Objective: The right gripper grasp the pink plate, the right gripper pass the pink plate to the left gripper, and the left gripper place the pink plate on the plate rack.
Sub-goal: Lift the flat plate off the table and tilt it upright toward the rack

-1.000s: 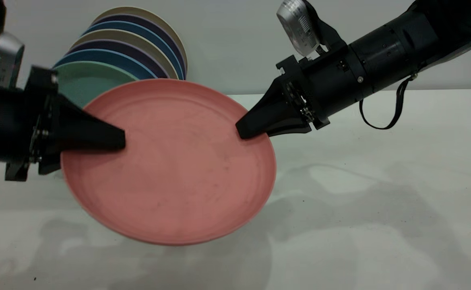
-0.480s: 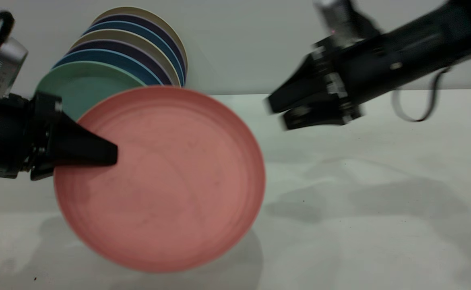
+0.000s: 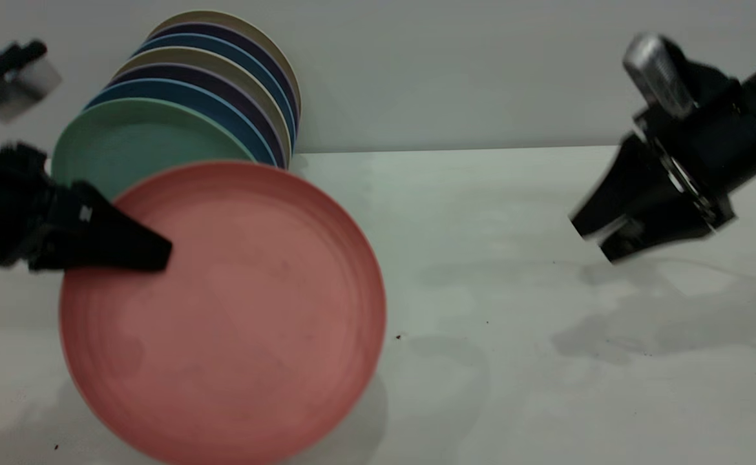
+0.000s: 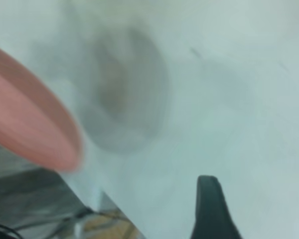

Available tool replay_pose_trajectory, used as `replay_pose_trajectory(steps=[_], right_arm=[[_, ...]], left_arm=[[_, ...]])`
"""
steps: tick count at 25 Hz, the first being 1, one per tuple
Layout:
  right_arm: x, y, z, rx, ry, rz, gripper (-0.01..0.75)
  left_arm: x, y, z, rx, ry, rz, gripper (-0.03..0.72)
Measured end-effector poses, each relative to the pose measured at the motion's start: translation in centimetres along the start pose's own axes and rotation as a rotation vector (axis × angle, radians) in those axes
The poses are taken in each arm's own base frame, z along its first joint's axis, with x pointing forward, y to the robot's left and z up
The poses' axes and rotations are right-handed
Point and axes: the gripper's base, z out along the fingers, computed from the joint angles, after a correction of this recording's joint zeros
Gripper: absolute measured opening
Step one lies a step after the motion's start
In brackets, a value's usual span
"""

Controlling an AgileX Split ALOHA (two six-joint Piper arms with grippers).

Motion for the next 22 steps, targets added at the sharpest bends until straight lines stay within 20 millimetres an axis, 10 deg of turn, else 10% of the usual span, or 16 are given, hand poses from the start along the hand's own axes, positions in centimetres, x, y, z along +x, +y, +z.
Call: replay_pose_trajectory(steps=[11, 22], right_arm=[[0.3, -0.2, -1.7, 0.194, 0.039, 0.035, 0.495], [0.2, -0.1, -1.8, 0.196, 0.037, 0.034, 0.494]], left_arm=[[-6.0, -5.2, -2.6, -0.034, 0.138, 0.88, 0.09], [-9.5, -5.3, -6.9, -0.226, 0.283, 1.148, 0.09]])
